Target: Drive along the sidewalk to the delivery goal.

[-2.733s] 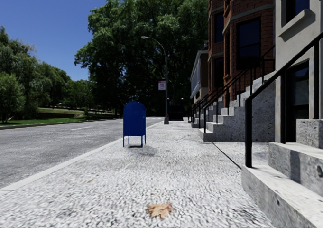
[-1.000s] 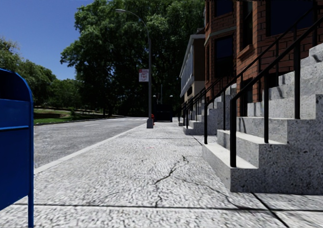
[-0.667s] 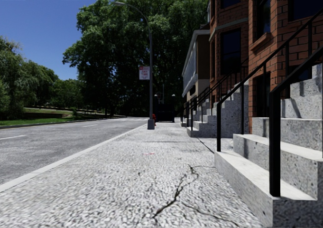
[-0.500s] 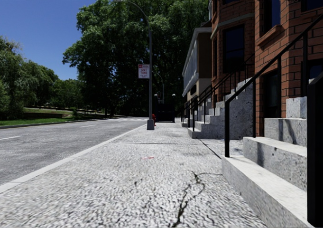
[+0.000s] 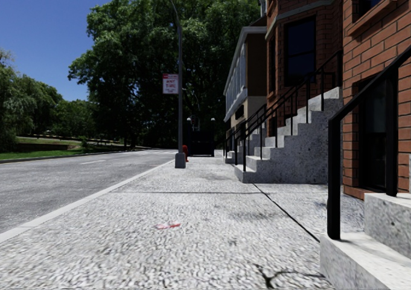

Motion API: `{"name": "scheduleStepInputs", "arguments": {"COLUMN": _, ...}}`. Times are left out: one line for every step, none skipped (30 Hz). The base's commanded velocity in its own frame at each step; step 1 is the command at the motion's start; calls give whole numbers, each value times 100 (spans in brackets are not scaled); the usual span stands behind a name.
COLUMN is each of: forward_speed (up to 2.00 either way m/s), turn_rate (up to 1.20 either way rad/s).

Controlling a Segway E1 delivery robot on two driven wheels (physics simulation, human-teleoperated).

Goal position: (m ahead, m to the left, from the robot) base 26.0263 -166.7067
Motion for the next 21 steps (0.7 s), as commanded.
{"name": "scheduleStepInputs", "arguments": {"forward_speed": 200, "turn_rate": 0}}
{"name": "scheduleStepInputs", "arguments": {"forward_speed": 200, "turn_rate": 0}}
{"name": "scheduleStepInputs", "arguments": {"forward_speed": 200, "turn_rate": 0}}
{"name": "scheduleStepInputs", "arguments": {"forward_speed": 200, "turn_rate": 0}}
{"name": "scheduleStepInputs", "arguments": {"forward_speed": 200, "turn_rate": 0}}
{"name": "scheduleStepInputs", "arguments": {"forward_speed": 200, "turn_rate": 0}}
{"name": "scheduleStepInputs", "arguments": {"forward_speed": 200, "turn_rate": 0}}
{"name": "scheduleStepInputs", "arguments": {"forward_speed": 200, "turn_rate": 0}}
{"name": "scheduleStepInputs", "arguments": {"forward_speed": 200, "turn_rate": 0}}
{"name": "scheduleStepInputs", "arguments": {"forward_speed": 200, "turn_rate": 0}}
{"name": "scheduleStepInputs", "arguments": {"forward_speed": 200, "turn_rate": -18}}
{"name": "scheduleStepInputs", "arguments": {"forward_speed": 200, "turn_rate": -18}}
{"name": "scheduleStepInputs", "arguments": {"forward_speed": 200, "turn_rate": -27}}
{"name": "scheduleStepInputs", "arguments": {"forward_speed": 200, "turn_rate": -34}}
{"name": "scheduleStepInputs", "arguments": {"forward_speed": 200, "turn_rate": -37}}
{"name": "scheduleStepInputs", "arguments": {"forward_speed": 200, "turn_rate": -37}}
{"name": "scheduleStepInputs", "arguments": {"forward_speed": 200, "turn_rate": -37}}
{"name": "scheduleStepInputs", "arguments": {"forward_speed": 200, "turn_rate": -37}}
{"name": "scheduleStepInputs", "arguments": {"forward_speed": 200, "turn_rate": -23}}
{"name": "scheduleStepInputs", "arguments": {"forward_speed": 200, "turn_rate": -23}}
{"name": "scheduleStepInputs", "arguments": {"forward_speed": 200, "turn_rate": 0}}
